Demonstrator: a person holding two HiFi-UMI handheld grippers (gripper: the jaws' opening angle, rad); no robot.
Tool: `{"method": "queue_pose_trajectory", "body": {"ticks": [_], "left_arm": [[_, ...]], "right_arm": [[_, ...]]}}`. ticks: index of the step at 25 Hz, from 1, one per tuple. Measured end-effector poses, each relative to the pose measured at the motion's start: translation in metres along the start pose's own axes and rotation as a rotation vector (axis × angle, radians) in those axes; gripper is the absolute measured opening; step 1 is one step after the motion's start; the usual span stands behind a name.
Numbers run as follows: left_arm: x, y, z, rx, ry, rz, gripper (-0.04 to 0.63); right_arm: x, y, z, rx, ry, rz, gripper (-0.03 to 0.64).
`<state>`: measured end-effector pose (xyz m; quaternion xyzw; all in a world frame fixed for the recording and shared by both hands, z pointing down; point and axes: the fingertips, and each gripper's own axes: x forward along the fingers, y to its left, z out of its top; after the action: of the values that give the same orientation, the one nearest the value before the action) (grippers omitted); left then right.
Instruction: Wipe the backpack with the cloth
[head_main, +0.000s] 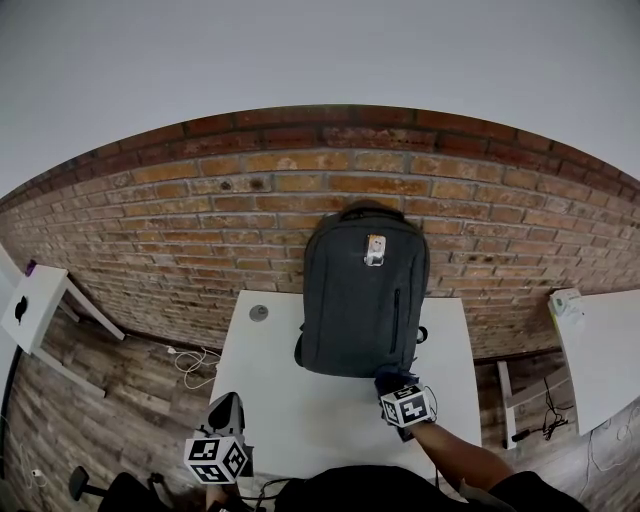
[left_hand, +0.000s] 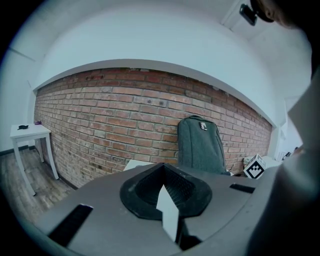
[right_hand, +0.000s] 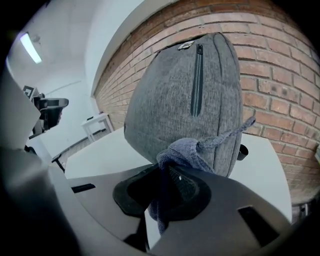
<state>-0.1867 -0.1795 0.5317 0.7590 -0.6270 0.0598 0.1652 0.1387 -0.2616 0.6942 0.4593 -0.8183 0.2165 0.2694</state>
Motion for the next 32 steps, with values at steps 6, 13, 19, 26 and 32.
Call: {"method": "queue_pose_trajectory", "body": {"ticks": [6, 13, 19, 26, 32], "left_arm": [[-0.002, -0.003, -0.004, 0.004, 0.013, -0.013, -0.003], [-0.01, 0.003, -0.007, 0.002, 0.022, 0.005, -0.003], [-0.011, 0.006, -0.012, 0.001, 0.042, 0.006, -0.003], [-0.003, 0.009, -0.004, 0.021, 0.034, -0.011, -0.003], [0.009, 0.012, 0.002, 0.025, 0.033, -0.018, -0.003]], "right_arm": [[-0.015, 0.0, 0.038, 0.022, -0.131, -0.031, 0.035], [-0.03, -0.007, 0.09, -0.069, -0.219, -0.061, 0.035], [-0.046, -0.015, 0.125, -0.048, -0.309, -0.076, 0.035], [-0.06, -0.048, 0.193, -0.04, -0.418, -0.154, 0.035], [-0.062, -0.064, 0.257, -0.077, -0.462, -0.193, 0.035]]}}
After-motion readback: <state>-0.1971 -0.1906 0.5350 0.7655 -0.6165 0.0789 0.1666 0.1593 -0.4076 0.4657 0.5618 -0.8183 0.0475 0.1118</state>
